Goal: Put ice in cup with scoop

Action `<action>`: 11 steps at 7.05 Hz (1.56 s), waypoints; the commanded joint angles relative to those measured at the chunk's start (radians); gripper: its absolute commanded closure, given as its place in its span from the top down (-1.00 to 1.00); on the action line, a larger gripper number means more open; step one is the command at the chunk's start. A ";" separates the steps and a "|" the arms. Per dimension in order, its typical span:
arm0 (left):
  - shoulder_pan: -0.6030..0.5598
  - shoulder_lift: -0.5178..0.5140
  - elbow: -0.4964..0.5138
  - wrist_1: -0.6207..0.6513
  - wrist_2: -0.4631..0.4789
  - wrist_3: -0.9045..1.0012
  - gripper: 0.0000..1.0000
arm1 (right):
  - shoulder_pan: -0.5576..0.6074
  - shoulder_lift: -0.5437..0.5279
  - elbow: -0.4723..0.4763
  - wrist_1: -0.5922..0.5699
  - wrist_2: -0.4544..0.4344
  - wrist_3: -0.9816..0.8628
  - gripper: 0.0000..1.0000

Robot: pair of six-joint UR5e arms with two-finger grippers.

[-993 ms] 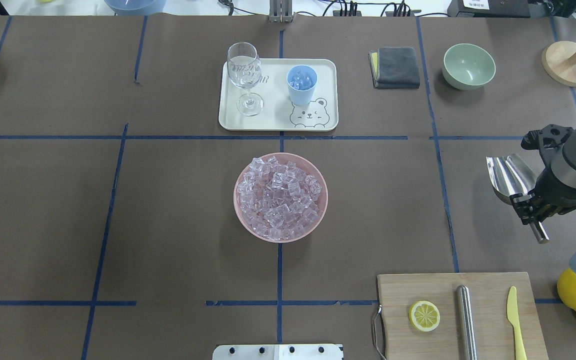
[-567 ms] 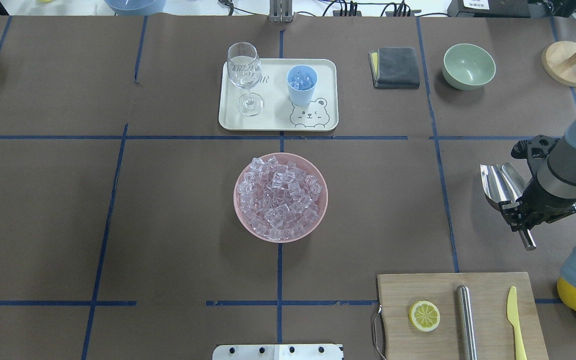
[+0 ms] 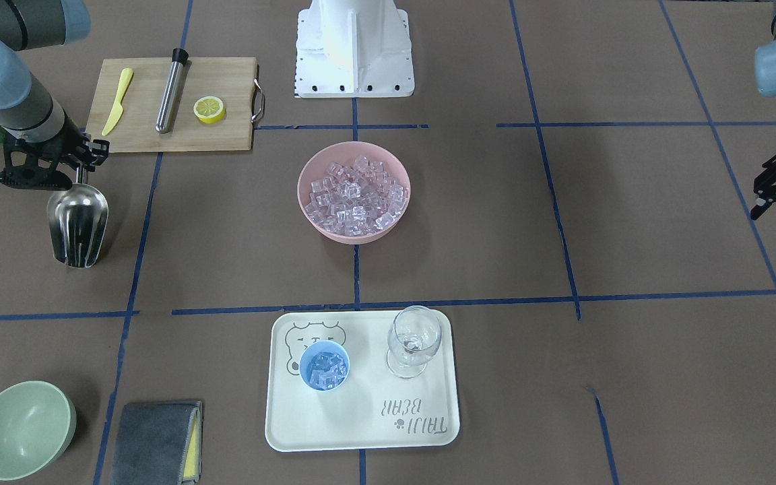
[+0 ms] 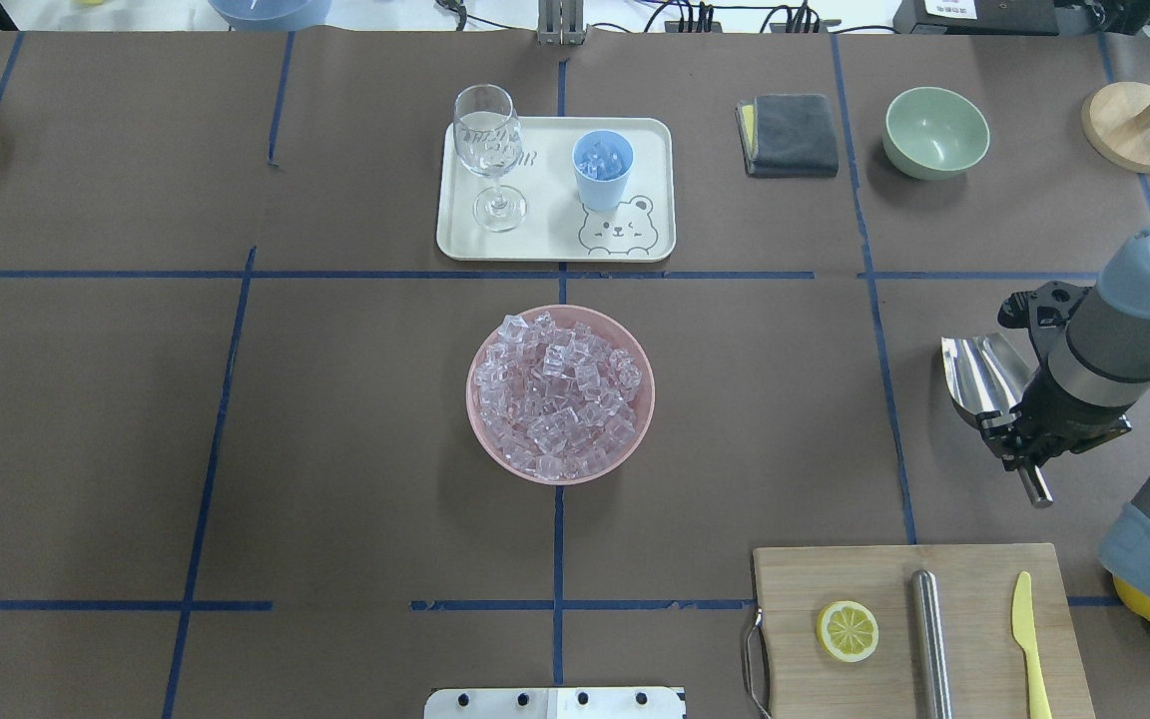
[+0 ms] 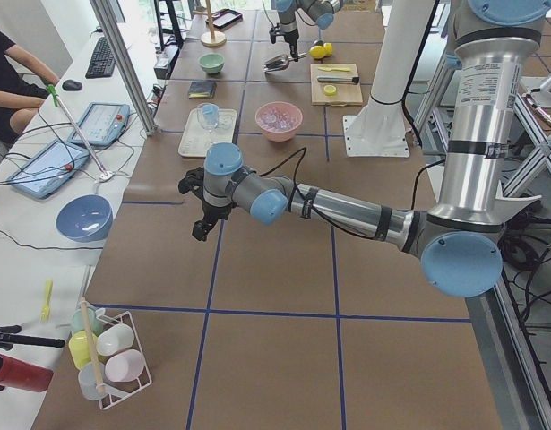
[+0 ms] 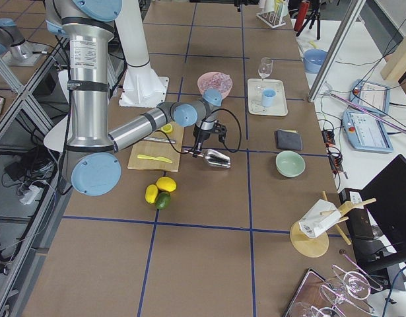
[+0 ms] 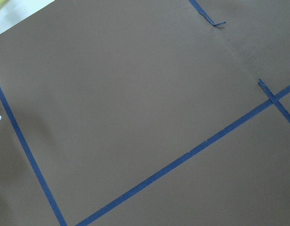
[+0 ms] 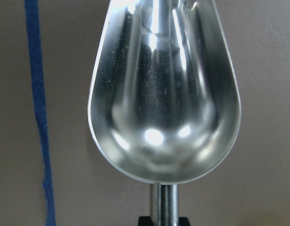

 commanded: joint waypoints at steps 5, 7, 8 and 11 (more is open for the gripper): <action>-0.001 0.004 0.002 0.007 0.002 0.000 1.00 | 0.175 0.004 0.056 0.000 -0.002 -0.025 1.00; -0.008 0.013 -0.011 0.106 0.000 0.005 1.00 | 0.336 0.003 0.046 -0.003 0.013 -0.268 1.00; -0.036 0.013 -0.009 0.157 0.000 0.059 1.00 | 0.416 -0.006 0.030 -0.005 0.034 -0.396 1.00; -0.188 0.018 0.020 0.361 0.000 0.298 1.00 | 0.638 -0.019 -0.124 -0.005 0.177 -0.818 1.00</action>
